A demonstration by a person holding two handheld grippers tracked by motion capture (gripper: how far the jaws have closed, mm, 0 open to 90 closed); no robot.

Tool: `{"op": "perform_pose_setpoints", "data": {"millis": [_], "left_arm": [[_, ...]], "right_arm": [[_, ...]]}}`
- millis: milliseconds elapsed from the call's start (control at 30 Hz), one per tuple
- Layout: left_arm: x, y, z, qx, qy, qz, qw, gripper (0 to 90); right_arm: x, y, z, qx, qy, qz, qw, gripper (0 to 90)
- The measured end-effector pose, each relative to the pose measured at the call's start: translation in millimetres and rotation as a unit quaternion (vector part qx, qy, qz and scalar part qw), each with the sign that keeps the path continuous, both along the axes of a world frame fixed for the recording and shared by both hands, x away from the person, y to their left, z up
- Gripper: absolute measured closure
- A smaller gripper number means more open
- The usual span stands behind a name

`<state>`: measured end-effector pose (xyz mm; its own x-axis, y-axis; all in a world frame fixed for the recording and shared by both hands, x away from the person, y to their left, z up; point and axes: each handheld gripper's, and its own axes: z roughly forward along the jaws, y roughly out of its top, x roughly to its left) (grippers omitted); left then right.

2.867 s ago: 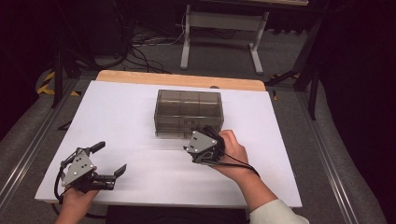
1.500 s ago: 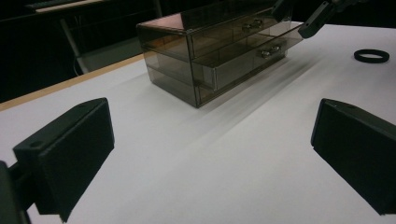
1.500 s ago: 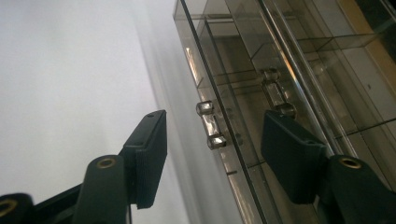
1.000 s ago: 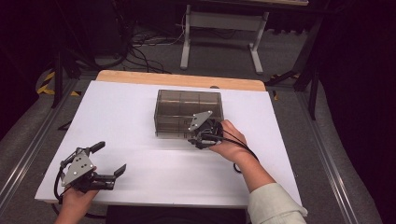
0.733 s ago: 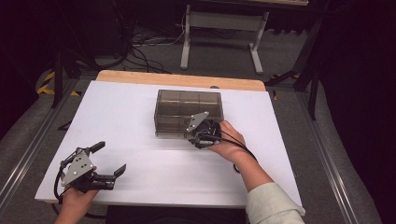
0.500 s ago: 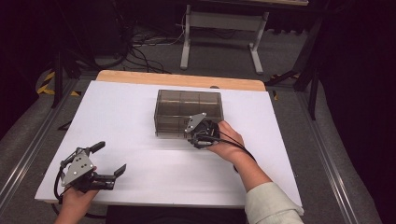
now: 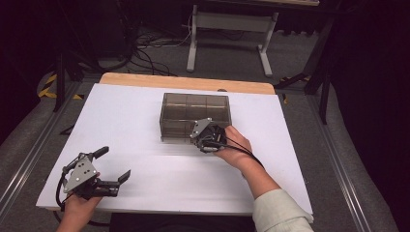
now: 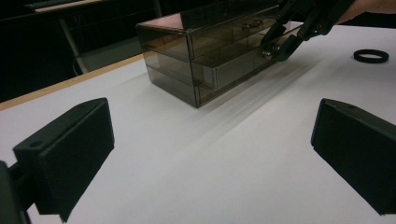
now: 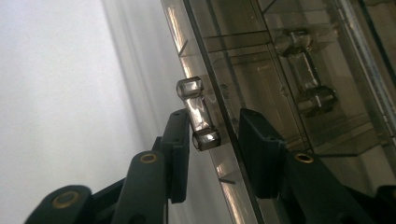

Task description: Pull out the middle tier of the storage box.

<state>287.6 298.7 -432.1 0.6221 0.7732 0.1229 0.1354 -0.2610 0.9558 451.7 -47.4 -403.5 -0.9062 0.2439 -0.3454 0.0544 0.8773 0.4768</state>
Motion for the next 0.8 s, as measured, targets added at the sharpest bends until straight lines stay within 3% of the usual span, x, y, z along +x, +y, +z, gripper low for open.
{"op": "perform_pose_setpoints", "data": {"millis": [333,400,800], "left_arm": [[0.2,-0.2,0.1,0.003,0.0,-0.002,1.0,0.3],[-0.1,-0.6,-0.1,0.001,0.001,0.0,1.0,0.3],[0.1,-1.0,-0.6,-0.001,0.002,0.001,1.0,0.3]], "right_arm": [[-16.5,-0.7,4.0,0.01,0.0,0.004,0.9999,66.1],[-19.7,-0.2,4.2,0.003,0.002,0.016,0.9999,66.8],[-33.7,0.4,3.0,-0.002,0.002,0.026,0.9996,68.1]]}}
